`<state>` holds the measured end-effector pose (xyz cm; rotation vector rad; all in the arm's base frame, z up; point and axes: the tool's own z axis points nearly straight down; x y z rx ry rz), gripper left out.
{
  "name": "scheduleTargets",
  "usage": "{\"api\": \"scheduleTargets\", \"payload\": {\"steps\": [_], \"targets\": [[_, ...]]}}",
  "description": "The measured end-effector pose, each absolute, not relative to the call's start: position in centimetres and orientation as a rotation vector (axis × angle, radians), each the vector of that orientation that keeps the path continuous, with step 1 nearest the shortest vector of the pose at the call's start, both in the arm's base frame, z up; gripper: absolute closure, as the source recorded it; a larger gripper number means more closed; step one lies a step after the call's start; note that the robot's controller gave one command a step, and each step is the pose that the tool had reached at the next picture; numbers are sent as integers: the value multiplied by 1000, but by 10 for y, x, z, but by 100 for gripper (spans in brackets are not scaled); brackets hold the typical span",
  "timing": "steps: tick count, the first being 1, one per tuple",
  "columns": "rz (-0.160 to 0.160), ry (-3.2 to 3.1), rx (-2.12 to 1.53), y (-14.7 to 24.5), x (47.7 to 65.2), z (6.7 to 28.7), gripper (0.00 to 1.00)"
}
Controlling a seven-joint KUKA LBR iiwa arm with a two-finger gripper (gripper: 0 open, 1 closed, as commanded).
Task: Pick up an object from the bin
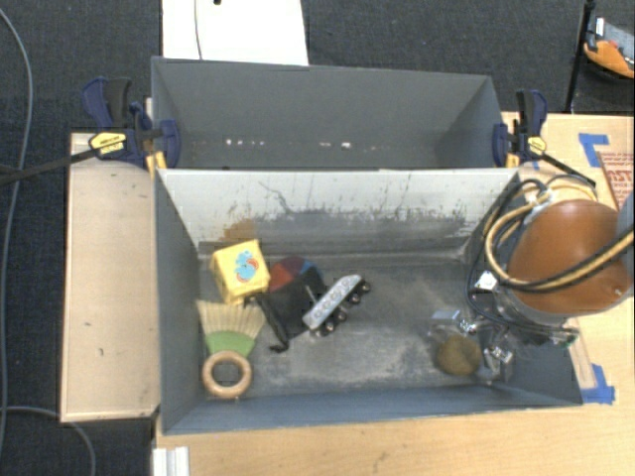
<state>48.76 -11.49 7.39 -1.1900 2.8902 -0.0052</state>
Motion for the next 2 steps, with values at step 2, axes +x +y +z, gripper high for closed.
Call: {"api": "scheduleTargets", "payload": {"steps": [2], "targets": [[2, 2895, -1201, -113, 483, 111, 100]]}}
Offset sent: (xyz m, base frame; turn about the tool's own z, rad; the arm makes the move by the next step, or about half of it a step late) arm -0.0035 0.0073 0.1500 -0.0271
